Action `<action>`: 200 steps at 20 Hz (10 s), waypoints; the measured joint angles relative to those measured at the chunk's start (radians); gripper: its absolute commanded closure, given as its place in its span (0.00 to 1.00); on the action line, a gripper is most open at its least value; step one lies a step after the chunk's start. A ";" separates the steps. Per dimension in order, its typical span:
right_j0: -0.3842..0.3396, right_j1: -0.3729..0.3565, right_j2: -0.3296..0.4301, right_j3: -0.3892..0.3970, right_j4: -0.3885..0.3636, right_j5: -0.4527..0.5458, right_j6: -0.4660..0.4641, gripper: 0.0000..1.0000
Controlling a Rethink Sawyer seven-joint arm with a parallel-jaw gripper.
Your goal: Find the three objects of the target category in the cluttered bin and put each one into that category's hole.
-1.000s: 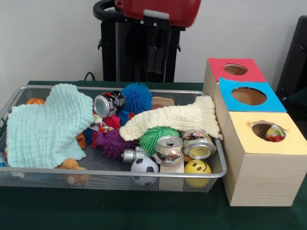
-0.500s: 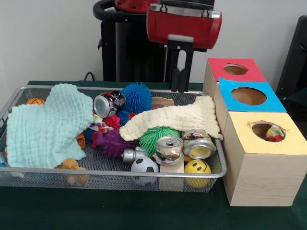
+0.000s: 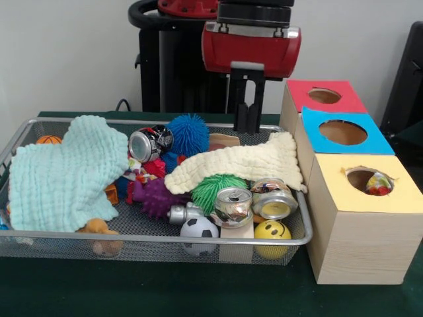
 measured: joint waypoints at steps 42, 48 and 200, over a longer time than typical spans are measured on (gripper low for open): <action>-0.137 -0.025 0.151 0.045 -0.114 0.010 0.000 0.00; -0.189 -0.054 0.190 0.045 -0.111 0.062 0.000 0.00; -0.153 -0.170 0.157 0.568 0.060 -0.255 -0.076 0.00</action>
